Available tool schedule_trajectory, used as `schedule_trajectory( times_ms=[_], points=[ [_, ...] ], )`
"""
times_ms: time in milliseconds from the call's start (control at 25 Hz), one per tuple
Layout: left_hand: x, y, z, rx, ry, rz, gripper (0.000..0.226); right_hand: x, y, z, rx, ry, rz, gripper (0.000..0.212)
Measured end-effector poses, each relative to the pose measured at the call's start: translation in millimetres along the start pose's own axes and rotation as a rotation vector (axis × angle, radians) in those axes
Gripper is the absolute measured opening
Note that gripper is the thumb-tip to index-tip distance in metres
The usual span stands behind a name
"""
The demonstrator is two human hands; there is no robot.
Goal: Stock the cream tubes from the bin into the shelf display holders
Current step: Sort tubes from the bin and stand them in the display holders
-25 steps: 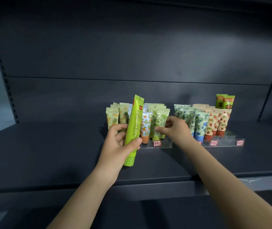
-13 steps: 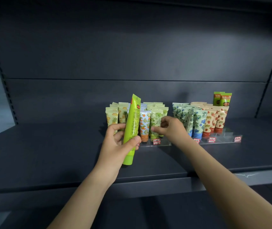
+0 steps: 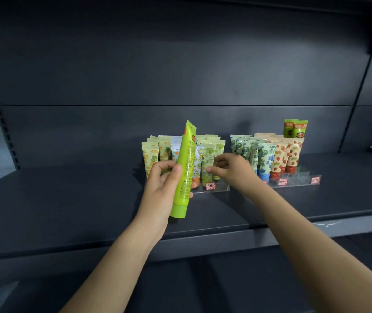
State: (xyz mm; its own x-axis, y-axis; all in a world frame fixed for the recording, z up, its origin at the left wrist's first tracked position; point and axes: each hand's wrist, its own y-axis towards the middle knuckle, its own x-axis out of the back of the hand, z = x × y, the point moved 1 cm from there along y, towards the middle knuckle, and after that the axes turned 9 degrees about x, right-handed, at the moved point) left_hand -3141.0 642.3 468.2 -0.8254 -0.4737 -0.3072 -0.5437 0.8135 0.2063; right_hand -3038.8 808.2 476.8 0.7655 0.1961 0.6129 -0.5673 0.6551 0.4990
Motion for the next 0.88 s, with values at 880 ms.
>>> schedule_trajectory(
  times_ms=[880],
  points=[
    [-186, -21, 3, -0.087, 0.123, -0.006, 0.017, 163, -112, -82, 0.311, -0.519, 0.141, 0.038]
  ],
)
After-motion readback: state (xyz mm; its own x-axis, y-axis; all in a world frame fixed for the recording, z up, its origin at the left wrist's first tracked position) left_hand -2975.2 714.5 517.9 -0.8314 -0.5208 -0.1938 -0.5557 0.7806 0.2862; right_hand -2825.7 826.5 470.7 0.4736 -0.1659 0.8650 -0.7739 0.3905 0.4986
